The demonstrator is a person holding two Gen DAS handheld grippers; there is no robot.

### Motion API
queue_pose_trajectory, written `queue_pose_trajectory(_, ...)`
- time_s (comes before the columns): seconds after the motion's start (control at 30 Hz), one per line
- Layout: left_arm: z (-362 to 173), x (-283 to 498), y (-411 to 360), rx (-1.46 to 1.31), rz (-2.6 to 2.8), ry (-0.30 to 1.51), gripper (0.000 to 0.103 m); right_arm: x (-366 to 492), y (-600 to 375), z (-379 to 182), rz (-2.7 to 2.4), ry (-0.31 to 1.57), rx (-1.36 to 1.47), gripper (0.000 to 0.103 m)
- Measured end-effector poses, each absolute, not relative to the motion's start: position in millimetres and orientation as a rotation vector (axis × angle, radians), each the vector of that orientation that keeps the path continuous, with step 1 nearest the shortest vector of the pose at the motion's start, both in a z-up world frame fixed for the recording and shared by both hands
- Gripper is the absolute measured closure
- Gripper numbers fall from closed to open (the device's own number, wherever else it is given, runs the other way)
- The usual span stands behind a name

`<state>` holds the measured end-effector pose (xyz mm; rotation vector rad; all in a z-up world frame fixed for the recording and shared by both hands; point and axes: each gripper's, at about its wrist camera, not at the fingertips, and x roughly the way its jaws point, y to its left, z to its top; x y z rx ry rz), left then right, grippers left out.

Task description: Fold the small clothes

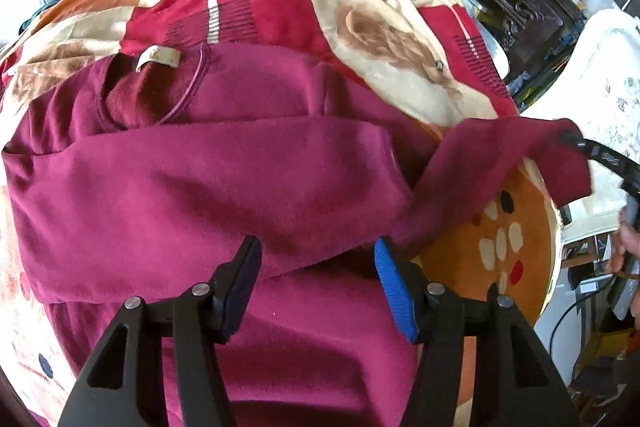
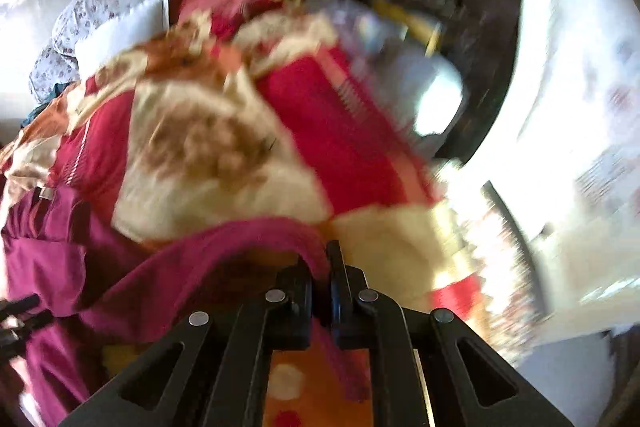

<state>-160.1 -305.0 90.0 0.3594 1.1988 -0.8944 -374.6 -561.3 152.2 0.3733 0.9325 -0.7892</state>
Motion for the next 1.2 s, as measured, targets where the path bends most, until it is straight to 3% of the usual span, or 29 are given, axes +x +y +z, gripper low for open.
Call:
queue_pose_trajectory(0.1,94,-158,-310,0.349,-0.898,1.190,0.045,-391,-539,161,-0.787,0.935,0.162,0.095)
queue_pose_trajectory(0.2,90,-158,-318,0.350,-0.905,1.200,0.045,-405,-519,124,-0.797,1.072,-0.026,0.091)
queue_pose_trajectory(0.27,86,-161,-324,0.362,-0.911,1.212,0.045,-424,-521,83,-0.786,1.233,0.019,0.085)
queue_pose_trajectory(0.37,79,-169,-332,0.393,-0.923,1.226,0.045,-455,-531,66,-0.793,1.293,0.201,0.081)
queue_pose_trajectory(0.4,78,-172,-334,0.400,-0.929,1.225,0.045,-469,-534,71,-0.802,1.256,0.276,0.077)
queue_pose_trajectory(0.47,77,-179,-340,0.417,-0.944,1.221,0.045,-487,-539,81,-0.833,1.196,0.364,0.044)
queue_pose_trajectory(0.5,77,-182,-342,0.423,-0.950,1.219,0.045,-495,-547,87,-0.854,1.158,0.434,0.039)
queue_pose_trajectory(0.93,76,-203,-366,0.456,-0.979,1.218,0.045,-564,-565,60,-0.788,0.561,1.454,0.037)
queue_pose_trajectory(1.2,76,-202,-366,0.452,-0.978,1.221,0.045,-539,-563,62,-0.742,0.426,1.593,0.034)
